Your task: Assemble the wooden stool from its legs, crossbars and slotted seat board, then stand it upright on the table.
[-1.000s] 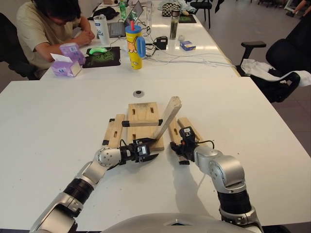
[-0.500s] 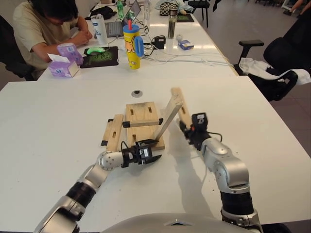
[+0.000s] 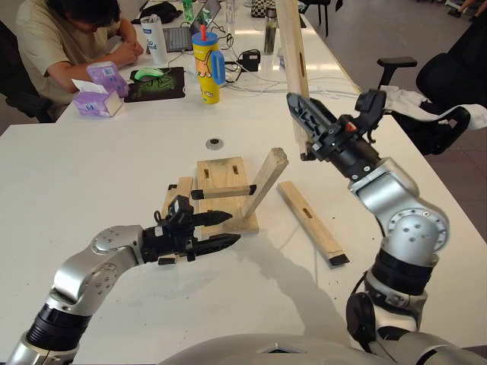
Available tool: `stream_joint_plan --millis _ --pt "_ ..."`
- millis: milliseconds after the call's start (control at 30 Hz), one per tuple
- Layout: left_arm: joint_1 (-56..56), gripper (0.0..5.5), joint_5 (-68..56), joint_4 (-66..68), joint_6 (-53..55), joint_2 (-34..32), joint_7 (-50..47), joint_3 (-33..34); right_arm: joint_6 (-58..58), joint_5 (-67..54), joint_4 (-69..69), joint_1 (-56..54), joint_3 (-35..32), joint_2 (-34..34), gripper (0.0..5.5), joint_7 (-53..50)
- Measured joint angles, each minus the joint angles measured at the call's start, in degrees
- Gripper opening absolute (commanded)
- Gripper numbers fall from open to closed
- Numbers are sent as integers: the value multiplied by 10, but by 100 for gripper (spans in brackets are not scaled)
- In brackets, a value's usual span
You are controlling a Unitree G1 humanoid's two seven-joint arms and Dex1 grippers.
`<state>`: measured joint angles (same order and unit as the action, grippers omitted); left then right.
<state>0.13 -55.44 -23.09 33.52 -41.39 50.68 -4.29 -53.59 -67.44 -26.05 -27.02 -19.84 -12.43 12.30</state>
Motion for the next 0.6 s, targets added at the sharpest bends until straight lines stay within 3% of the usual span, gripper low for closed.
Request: stream_joint_plan --millis 133,267,600 --pt "-13 399 -132 0 69 -9 -11 46 -43 -167 15 -9 -8 -77 206 26" --pt "-74 448 -309 -1 130 -23 -63 114 -141 -301 20 51 23 -188 206 132" --pt "-121 457 -403 0 163 -3 -144 128 -156 -258 2 158 114 -229 206 227"
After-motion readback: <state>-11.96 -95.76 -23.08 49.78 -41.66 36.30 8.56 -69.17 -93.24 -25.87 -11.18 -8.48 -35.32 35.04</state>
